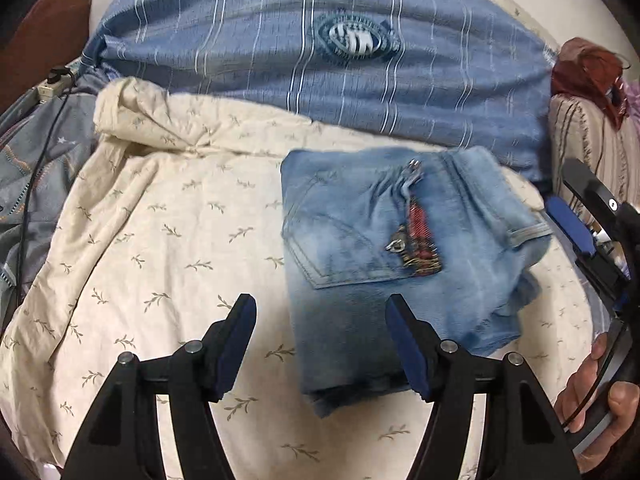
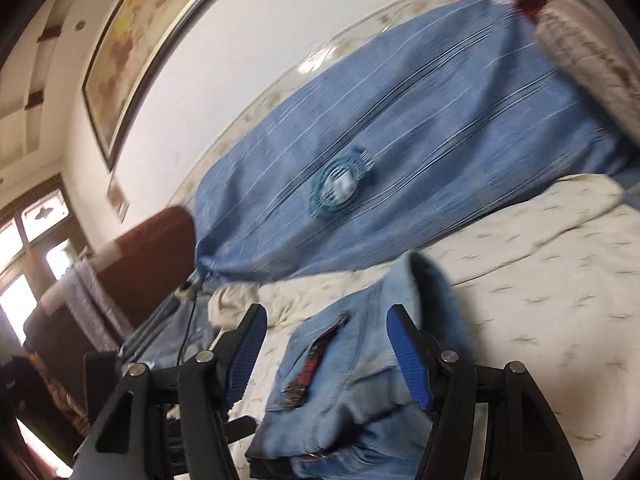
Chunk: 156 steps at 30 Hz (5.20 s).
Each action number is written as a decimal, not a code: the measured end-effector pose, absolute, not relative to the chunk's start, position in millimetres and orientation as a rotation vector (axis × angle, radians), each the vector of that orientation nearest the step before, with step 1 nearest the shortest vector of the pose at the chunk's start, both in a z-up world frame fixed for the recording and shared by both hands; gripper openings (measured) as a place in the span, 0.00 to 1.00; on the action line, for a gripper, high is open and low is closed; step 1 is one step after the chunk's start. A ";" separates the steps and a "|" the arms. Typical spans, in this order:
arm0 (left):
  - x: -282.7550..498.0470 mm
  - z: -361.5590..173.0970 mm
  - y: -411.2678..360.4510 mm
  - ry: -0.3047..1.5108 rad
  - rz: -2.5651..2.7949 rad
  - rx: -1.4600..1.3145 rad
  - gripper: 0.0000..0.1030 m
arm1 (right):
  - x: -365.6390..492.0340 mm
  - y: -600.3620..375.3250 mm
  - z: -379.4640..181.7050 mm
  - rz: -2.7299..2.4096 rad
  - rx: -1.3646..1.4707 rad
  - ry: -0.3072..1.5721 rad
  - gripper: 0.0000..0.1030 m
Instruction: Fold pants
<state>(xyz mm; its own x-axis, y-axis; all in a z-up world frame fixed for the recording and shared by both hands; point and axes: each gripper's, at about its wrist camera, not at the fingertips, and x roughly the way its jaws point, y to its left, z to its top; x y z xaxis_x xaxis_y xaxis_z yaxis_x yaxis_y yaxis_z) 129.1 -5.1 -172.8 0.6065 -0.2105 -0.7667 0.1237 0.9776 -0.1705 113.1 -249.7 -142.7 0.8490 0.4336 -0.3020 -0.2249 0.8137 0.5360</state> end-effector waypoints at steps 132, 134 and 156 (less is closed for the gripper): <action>101.0 -139.2 -44.3 0.689 -0.015 0.153 1.00 | 119.4 -306.3 -202.0 0.286 0.579 0.747 0.65; 96.9 -132.2 -41.8 0.665 -0.007 0.157 1.00 | 118.5 -305.5 -196.1 0.271 0.578 0.708 0.65; 95.8 -129.8 -13.5 0.693 -0.006 0.079 1.00 | 123.3 -287.7 -187.7 0.273 0.569 0.641 0.66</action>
<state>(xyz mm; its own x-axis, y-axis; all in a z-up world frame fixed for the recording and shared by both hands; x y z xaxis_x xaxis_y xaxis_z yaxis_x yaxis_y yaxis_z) 95.8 -13.5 -129.8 0.7691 0.0207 -0.6388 0.0320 0.9970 0.0709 123.3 -287.7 -187.7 0.7730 0.4082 -0.4857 -0.0669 0.8137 0.5774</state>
